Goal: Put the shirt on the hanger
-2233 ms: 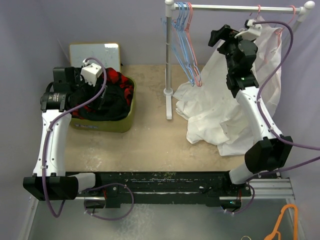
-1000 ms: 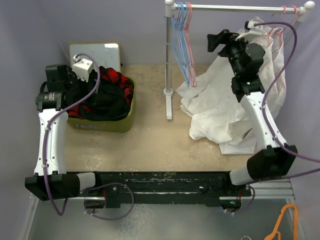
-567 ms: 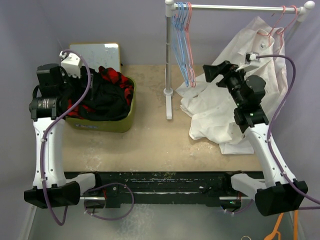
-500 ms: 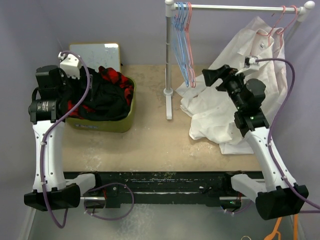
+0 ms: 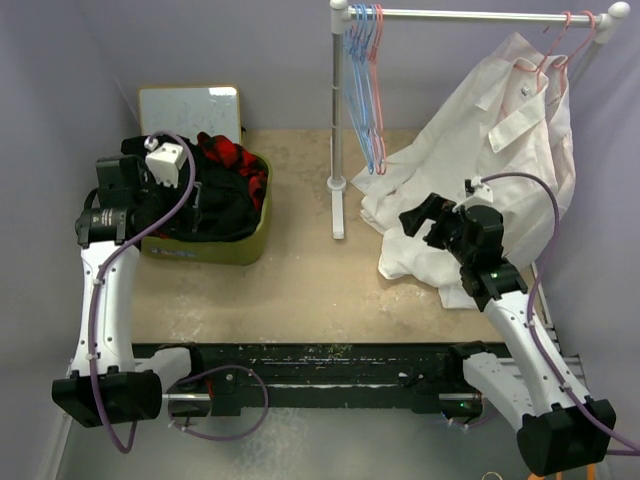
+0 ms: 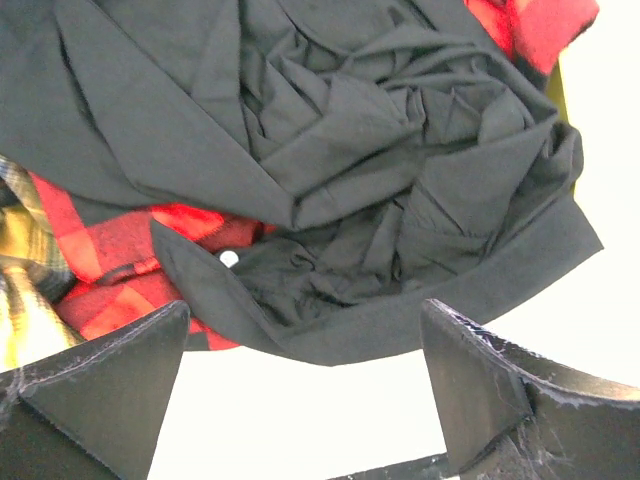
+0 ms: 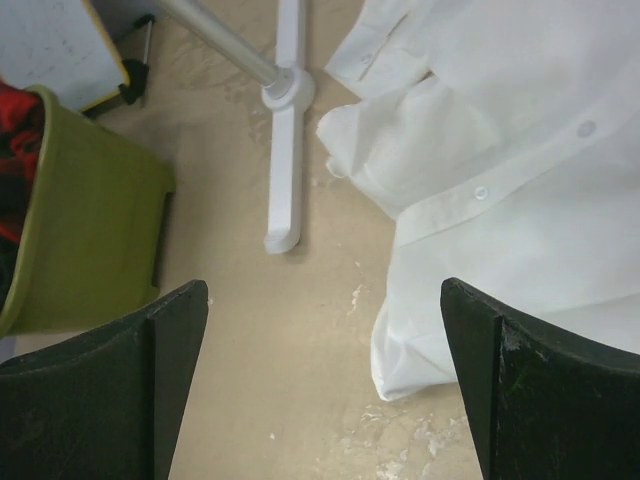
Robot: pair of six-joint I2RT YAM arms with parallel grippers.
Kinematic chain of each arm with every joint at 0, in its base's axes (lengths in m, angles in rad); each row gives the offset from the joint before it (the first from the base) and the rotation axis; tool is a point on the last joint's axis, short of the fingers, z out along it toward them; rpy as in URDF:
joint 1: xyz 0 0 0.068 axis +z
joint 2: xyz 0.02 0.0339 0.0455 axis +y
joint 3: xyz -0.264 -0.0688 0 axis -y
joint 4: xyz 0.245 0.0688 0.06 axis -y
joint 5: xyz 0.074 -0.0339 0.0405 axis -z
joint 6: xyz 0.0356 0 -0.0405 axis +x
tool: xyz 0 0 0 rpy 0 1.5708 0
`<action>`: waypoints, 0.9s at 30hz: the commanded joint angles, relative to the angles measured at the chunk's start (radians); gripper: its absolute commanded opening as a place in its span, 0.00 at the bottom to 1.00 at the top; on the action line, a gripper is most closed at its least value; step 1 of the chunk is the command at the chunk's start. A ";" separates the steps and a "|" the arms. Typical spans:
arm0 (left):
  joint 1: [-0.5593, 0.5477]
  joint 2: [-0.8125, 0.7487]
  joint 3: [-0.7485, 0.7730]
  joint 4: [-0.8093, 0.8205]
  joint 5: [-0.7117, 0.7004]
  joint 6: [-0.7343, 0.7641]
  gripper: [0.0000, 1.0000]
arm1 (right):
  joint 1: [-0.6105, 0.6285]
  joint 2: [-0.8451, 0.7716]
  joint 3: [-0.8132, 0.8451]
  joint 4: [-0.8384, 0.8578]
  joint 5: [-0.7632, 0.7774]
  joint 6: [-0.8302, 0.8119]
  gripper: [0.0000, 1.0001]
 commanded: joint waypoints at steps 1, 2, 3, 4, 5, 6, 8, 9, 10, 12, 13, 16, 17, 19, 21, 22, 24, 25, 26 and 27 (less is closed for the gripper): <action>0.007 -0.090 -0.064 0.023 0.046 0.031 1.00 | 0.002 -0.034 -0.002 -0.045 0.182 0.070 0.99; 0.007 -0.097 -0.074 0.020 0.049 0.032 1.00 | 0.002 -0.039 -0.005 -0.057 0.198 0.088 0.99; 0.007 -0.102 -0.080 0.017 0.051 0.032 1.00 | 0.002 -0.046 -0.009 -0.061 0.208 0.105 0.99; 0.007 -0.108 -0.088 0.017 0.054 0.032 1.00 | 0.002 -0.055 -0.014 -0.061 0.211 0.121 0.99; 0.007 -0.117 -0.094 0.020 0.058 0.032 1.00 | 0.002 -0.066 -0.019 -0.057 0.215 0.136 0.99; 0.007 -0.124 -0.099 0.024 0.064 0.033 1.00 | 0.002 -0.073 -0.024 -0.055 0.224 0.161 0.99; 0.007 -0.129 -0.101 0.033 0.075 0.032 1.00 | 0.002 -0.065 -0.026 -0.055 0.233 0.184 0.99; 0.008 -0.127 -0.100 0.036 0.076 0.029 1.00 | 0.002 -0.052 -0.018 -0.066 0.242 0.190 0.99; 0.008 -0.123 -0.102 0.037 0.077 0.030 1.00 | 0.002 -0.035 -0.006 -0.076 0.243 0.186 0.99; 0.009 -0.125 -0.108 0.042 0.080 0.033 1.00 | 0.002 -0.011 0.008 -0.086 0.240 0.180 0.99; 0.011 -0.132 -0.114 0.046 0.081 0.035 1.00 | 0.002 -0.008 0.010 -0.089 0.242 0.181 0.99; 0.019 -0.157 -0.134 0.053 0.087 0.041 1.00 | 0.002 -0.034 -0.007 -0.067 0.242 0.192 0.99; 0.023 -0.163 -0.143 0.058 0.086 0.042 1.00 | 0.002 -0.043 -0.016 -0.068 0.233 0.214 1.00; 0.028 -0.169 -0.156 0.061 0.090 0.043 1.00 | 0.002 -0.055 -0.044 -0.036 0.174 0.245 0.99; 0.034 -0.175 -0.164 0.062 0.101 0.045 1.00 | 0.002 -0.060 -0.067 0.027 0.061 0.196 1.00; 0.035 -0.177 -0.166 0.061 0.107 0.045 1.00 | 0.002 -0.067 -0.083 0.067 -0.004 0.159 0.99; 0.040 -0.181 -0.167 0.058 0.124 0.046 1.00 | 0.002 -0.091 -0.124 0.146 -0.113 0.092 0.99; 0.044 -0.183 -0.169 0.055 0.133 0.047 1.00 | 0.002 -0.110 -0.146 0.192 -0.159 0.075 0.99; 0.047 -0.185 -0.169 0.054 0.141 0.049 1.00 | 0.002 -0.125 -0.167 0.229 -0.181 0.067 0.99; 0.050 -0.189 -0.172 0.053 0.148 0.050 1.00 | 0.002 -0.143 -0.183 0.265 -0.179 0.066 0.99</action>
